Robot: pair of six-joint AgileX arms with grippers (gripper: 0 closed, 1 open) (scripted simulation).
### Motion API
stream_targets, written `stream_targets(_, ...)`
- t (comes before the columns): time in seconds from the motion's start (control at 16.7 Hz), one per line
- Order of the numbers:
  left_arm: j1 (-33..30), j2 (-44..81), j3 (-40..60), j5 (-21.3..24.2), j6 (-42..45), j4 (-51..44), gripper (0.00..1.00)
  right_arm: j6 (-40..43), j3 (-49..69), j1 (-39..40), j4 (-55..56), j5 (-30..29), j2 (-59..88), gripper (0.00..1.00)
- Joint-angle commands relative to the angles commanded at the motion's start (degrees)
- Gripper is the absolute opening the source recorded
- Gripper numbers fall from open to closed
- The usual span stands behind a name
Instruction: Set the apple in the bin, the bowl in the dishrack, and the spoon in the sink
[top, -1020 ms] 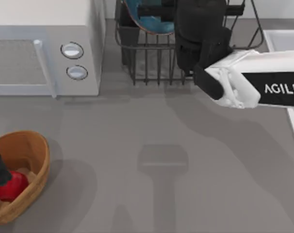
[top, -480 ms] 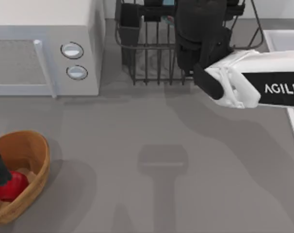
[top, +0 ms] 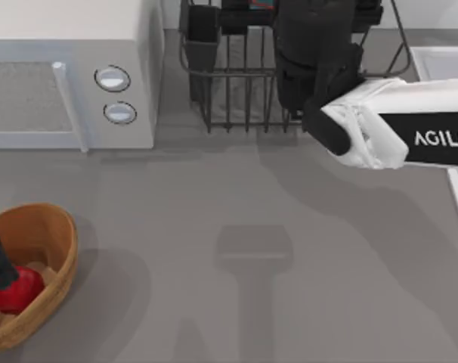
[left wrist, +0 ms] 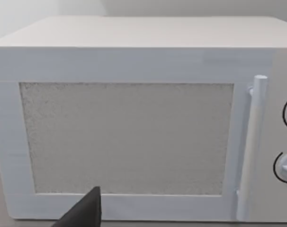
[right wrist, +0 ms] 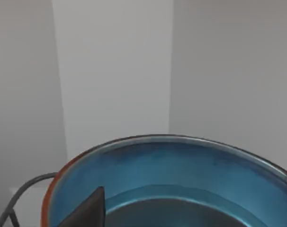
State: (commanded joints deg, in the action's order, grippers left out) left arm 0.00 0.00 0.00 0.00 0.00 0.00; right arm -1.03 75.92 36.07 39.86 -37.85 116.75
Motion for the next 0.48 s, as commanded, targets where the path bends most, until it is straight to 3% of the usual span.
stream_targets(0.24,0.0,0.0,0.0,0.0,0.0,0.0,1.00,0.1,-6.2,-3.5,-3.9,3.7,-7.1,1.00)
stream_targets(0.48,0.0,0.0,0.0,0.0,0.0,0.0,1.00,0.3,-17.5,-8.7,-9.7,9.2,-23.7,1.00)
